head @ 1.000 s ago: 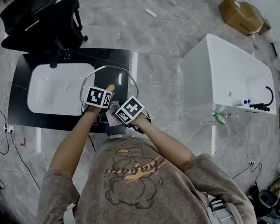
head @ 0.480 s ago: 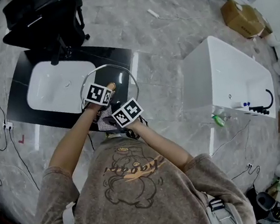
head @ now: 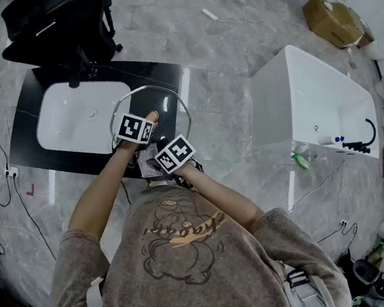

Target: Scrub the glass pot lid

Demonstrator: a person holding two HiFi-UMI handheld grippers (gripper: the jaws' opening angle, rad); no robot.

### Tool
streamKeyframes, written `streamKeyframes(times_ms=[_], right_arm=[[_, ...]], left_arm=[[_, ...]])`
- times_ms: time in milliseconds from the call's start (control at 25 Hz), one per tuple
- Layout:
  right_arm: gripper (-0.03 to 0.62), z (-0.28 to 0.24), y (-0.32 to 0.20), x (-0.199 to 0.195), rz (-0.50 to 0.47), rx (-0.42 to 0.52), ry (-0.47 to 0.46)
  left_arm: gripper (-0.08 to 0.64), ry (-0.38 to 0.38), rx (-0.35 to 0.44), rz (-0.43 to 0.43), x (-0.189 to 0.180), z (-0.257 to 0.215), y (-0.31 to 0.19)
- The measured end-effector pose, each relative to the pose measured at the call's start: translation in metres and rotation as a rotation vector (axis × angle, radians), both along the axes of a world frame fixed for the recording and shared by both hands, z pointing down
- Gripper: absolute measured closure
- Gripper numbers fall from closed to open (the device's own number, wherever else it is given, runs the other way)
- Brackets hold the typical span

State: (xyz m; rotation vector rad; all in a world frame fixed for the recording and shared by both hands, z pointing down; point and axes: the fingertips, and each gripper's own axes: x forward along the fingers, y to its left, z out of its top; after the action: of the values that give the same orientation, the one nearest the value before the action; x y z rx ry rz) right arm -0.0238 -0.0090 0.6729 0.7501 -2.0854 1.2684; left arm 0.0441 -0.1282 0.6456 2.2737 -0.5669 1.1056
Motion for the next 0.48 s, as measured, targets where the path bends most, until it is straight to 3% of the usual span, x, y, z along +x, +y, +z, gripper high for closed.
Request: streamKeyframes(times_ms=[480], right_arm=[[0.506, 0.006, 0.021, 0.099, 0.198, -0.074, -0.042]], left_arm=[[0.36, 0.018, 0.019, -0.007, 0.0, 0.0, 0.001]])
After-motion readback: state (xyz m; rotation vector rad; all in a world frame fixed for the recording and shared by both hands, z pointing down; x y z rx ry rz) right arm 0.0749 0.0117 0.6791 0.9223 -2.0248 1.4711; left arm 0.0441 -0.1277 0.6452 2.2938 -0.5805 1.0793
